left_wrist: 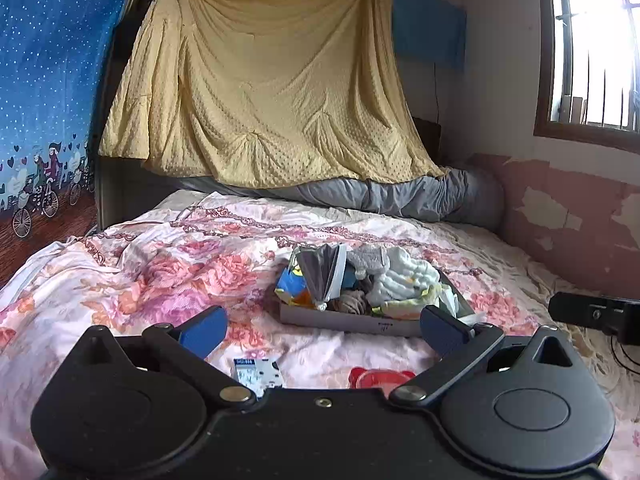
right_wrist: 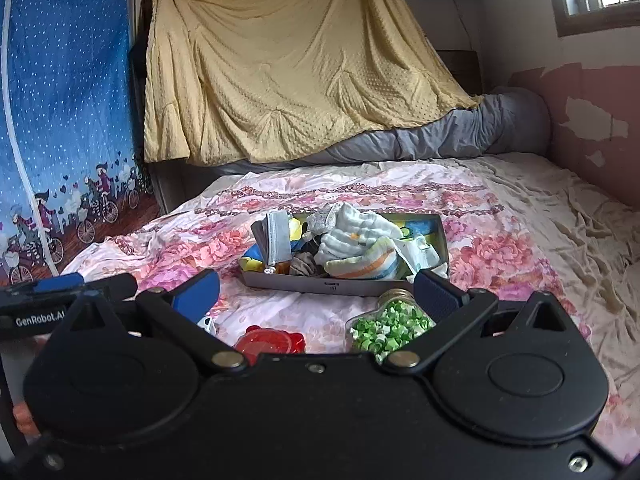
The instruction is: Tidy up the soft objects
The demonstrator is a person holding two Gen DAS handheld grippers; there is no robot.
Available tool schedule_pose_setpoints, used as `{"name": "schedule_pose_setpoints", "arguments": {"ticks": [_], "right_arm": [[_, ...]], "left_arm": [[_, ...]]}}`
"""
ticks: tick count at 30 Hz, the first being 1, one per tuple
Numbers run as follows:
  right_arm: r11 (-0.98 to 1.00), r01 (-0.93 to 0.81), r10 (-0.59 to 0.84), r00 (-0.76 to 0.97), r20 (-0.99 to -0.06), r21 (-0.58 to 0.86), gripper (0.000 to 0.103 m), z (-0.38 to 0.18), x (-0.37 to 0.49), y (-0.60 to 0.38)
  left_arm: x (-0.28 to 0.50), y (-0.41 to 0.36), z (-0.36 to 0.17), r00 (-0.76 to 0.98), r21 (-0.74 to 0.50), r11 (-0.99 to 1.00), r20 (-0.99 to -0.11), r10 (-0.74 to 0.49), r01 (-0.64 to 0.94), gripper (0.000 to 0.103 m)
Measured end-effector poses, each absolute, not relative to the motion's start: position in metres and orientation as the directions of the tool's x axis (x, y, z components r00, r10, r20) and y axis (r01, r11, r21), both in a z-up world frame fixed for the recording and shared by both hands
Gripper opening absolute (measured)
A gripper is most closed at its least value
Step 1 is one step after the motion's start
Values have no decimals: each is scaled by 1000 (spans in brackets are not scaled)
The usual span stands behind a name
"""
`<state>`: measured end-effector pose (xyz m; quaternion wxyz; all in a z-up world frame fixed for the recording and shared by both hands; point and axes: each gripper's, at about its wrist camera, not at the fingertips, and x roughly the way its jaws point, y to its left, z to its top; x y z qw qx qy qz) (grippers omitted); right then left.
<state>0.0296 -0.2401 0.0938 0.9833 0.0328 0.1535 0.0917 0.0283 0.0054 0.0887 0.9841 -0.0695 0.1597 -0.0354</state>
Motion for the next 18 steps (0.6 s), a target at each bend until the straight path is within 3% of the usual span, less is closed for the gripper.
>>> {"name": "schedule_pose_setpoints", "arguments": {"ticks": [18], "right_arm": [[983,-142,169,949,-267,117,103,80,21,-230]], "left_arm": [[20,15,82,947,-173,985,-315,-61,6,102]]}}
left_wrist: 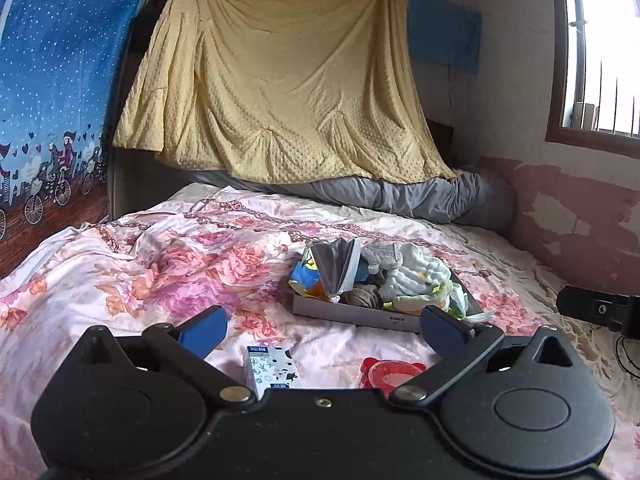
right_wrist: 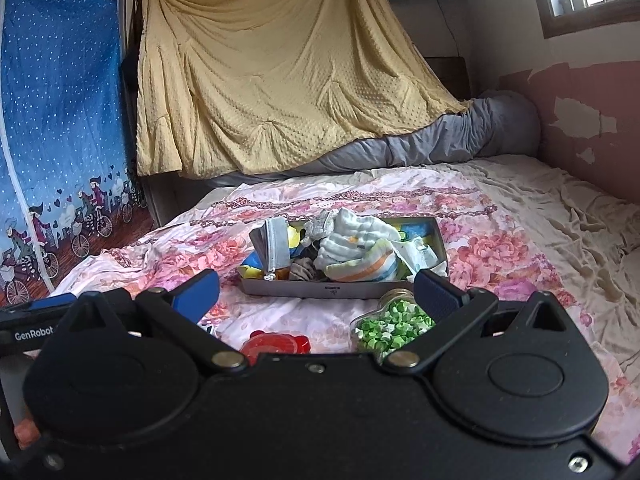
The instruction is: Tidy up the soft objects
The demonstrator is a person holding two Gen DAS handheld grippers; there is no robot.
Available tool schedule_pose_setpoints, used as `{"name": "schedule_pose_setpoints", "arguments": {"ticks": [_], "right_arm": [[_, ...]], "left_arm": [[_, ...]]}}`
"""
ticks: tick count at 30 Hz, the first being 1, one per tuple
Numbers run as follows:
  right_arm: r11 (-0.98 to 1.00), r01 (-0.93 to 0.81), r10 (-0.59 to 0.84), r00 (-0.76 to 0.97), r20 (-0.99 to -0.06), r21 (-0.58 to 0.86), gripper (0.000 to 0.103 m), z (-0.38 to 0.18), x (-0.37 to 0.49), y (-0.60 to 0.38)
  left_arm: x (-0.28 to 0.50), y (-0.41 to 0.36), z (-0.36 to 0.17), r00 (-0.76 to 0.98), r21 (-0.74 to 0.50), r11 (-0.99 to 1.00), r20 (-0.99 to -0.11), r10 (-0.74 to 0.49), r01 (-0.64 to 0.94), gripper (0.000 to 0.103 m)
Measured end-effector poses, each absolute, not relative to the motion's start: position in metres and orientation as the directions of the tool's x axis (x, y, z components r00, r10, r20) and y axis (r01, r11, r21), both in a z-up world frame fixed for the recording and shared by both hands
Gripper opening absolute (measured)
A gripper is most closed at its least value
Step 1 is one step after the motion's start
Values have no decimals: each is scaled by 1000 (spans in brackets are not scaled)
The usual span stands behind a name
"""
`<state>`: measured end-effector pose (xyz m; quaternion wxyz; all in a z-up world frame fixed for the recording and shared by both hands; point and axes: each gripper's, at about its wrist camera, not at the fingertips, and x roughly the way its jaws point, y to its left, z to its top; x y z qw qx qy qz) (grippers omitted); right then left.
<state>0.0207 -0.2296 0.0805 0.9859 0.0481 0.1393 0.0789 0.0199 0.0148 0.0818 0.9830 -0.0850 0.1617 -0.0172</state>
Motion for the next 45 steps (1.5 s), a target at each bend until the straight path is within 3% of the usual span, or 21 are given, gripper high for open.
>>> {"name": "schedule_pose_setpoints", "arguments": {"ticks": [20,45], "right_arm": [[984,-130,160,942,-296,118,103,47,10,-223],[986,-144,164,918,-361,82,103,11,10,-217]], "left_arm": [[-1,21,69,943,-115,992,-332,14,-55,102],[-1,14,46,923,-72,996,-385,12,-43,102]]}}
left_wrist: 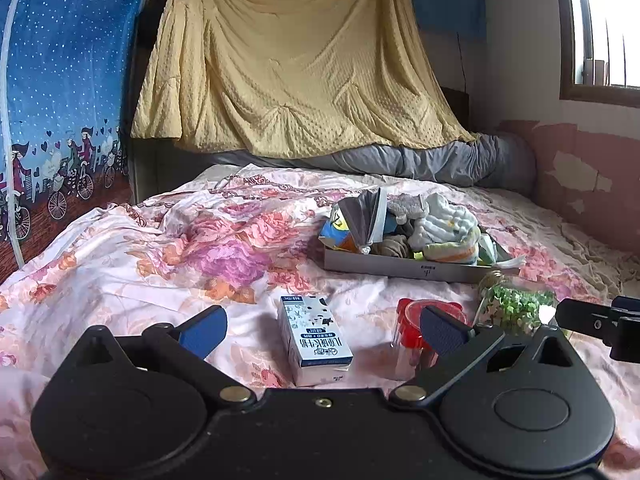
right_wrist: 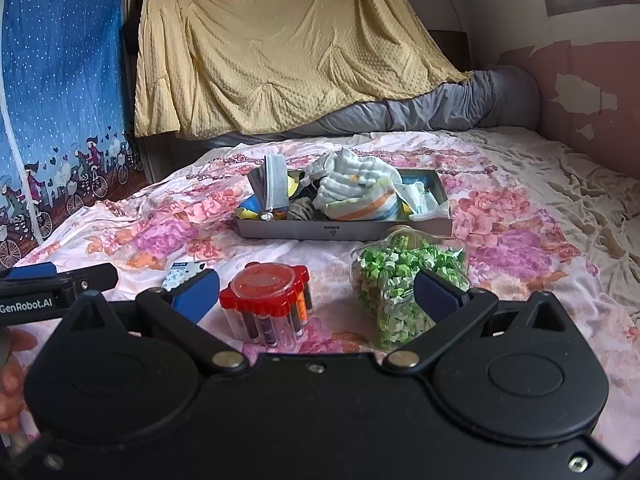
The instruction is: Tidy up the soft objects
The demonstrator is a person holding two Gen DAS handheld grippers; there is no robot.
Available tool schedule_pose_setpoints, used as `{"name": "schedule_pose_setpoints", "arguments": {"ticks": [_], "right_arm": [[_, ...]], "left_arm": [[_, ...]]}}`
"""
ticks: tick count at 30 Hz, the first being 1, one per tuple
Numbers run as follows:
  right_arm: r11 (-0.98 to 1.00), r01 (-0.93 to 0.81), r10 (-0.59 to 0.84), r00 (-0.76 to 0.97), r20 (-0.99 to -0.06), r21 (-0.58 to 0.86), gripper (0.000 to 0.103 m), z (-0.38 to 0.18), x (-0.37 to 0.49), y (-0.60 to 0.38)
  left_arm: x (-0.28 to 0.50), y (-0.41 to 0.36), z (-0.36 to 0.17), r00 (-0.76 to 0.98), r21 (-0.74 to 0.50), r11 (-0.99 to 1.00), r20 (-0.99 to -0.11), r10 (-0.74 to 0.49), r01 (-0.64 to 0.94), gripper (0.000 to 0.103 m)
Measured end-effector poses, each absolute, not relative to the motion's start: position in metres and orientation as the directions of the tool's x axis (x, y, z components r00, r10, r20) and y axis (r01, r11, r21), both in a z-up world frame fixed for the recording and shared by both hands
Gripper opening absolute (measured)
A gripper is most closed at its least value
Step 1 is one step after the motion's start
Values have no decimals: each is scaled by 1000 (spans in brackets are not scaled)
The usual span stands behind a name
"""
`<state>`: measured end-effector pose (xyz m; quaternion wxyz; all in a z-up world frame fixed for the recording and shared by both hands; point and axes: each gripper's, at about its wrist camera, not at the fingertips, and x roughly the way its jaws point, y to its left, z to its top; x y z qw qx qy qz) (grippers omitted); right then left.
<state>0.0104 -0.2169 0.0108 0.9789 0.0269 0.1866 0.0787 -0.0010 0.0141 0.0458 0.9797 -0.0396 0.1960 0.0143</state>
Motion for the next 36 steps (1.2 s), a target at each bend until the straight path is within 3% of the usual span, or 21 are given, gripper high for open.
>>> {"name": "schedule_pose_setpoints", "arguments": {"ticks": [36], "right_arm": [[988,-145,150,885,-441,46,103,-14,20,-217]], "left_arm": [[-2,8,24,897,-39,998,-441,28,-50,102]]}}
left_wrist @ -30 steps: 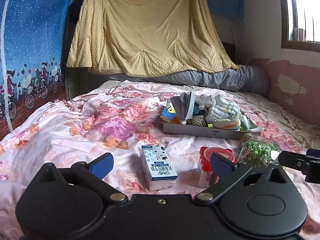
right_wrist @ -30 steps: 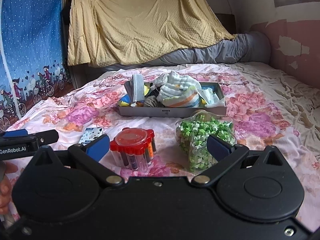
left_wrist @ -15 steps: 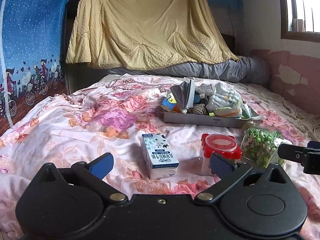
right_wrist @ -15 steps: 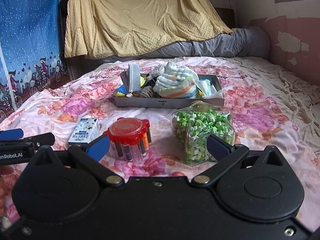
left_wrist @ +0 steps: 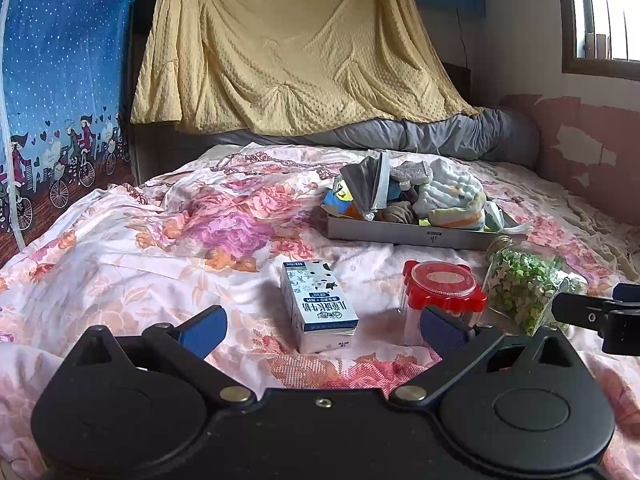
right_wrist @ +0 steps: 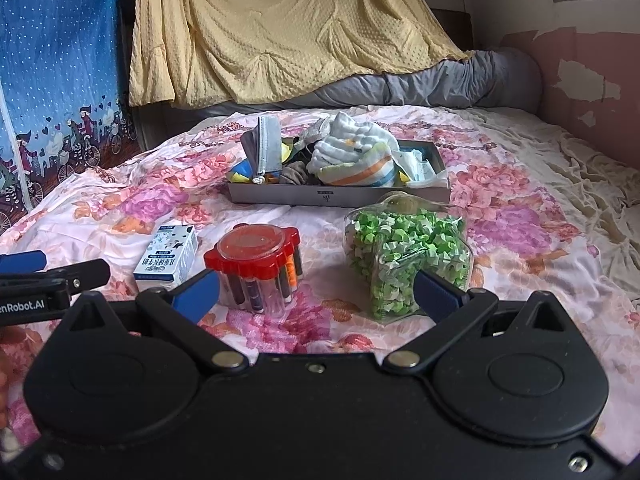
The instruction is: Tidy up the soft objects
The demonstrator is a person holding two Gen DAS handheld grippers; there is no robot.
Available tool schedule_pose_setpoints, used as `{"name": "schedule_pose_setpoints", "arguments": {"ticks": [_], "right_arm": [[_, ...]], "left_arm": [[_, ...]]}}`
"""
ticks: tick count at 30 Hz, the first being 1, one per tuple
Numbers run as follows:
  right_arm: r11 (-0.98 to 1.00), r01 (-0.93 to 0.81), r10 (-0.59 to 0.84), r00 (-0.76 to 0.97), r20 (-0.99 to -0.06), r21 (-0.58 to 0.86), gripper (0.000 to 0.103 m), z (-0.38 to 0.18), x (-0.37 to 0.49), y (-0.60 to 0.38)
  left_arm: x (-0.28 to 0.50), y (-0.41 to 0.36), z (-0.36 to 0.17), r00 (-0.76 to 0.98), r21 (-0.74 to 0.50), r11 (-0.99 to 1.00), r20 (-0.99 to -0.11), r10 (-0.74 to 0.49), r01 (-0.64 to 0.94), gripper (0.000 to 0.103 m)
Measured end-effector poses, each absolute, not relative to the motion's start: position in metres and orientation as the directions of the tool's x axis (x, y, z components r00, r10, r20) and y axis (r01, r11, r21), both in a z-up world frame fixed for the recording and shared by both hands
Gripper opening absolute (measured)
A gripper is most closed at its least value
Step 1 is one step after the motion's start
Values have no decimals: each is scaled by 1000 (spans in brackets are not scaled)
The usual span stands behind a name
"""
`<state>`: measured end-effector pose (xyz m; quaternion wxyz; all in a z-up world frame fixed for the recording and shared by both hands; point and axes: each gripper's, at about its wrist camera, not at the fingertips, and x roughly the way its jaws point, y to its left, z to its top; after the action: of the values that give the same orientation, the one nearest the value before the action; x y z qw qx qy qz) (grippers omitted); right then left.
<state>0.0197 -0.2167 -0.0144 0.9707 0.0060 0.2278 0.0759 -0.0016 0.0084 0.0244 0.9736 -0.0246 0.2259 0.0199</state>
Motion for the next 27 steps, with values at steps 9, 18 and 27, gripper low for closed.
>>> {"name": "schedule_pose_setpoints", "arguments": {"ticks": [9,18,27], "right_arm": [[989,-144,149,883,-446,46,103,-15,21,-217],[988,-145,150,882,-446,46,103,-16,21,-217],[988,-145,150,882,-446,46,103,-16,21,-218]], "left_arm": [[-1,8,24,897,-38,998,-441,28,-50,102],[-2,8,24,897,-38,998,-442,29,-51,102],[-2,8,24,897,-38,998,-441,28,-50,102]]}}
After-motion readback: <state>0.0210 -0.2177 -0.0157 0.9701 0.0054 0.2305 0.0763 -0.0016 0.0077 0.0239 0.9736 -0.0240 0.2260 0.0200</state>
